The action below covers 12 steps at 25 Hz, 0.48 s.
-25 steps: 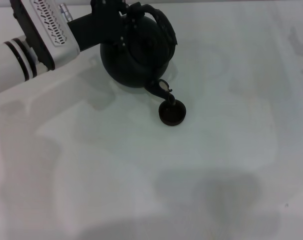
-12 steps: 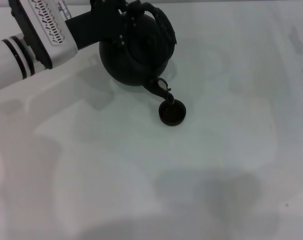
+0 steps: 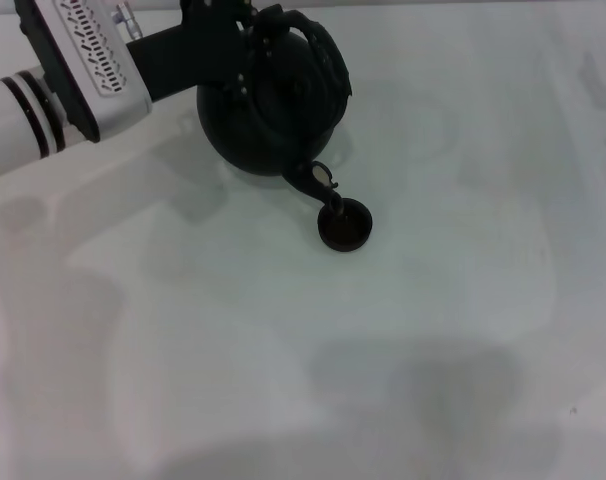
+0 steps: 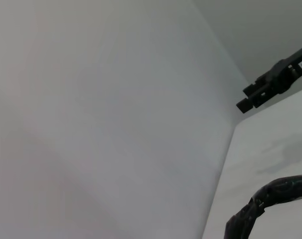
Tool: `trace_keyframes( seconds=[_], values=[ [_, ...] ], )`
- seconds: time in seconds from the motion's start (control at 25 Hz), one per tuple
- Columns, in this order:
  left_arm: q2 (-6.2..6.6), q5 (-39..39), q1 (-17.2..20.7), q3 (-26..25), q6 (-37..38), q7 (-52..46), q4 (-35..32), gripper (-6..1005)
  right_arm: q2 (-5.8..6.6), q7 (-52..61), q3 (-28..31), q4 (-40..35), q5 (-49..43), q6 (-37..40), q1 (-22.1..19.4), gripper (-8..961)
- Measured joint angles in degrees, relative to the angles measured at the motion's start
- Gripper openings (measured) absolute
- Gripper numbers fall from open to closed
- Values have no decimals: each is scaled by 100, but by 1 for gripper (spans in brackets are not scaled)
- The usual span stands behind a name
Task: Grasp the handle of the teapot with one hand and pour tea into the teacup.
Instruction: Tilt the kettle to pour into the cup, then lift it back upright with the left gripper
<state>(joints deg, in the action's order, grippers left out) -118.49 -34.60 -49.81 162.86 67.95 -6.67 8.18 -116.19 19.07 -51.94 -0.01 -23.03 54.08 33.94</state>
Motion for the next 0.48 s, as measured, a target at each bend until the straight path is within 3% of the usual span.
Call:
trace_keyframes(
  seconds=[0.48],
  values=[
    [-1, 68, -97, 0, 1, 41, 33, 103, 0, 0, 0, 10, 0, -4, -7, 847]
  ],
)
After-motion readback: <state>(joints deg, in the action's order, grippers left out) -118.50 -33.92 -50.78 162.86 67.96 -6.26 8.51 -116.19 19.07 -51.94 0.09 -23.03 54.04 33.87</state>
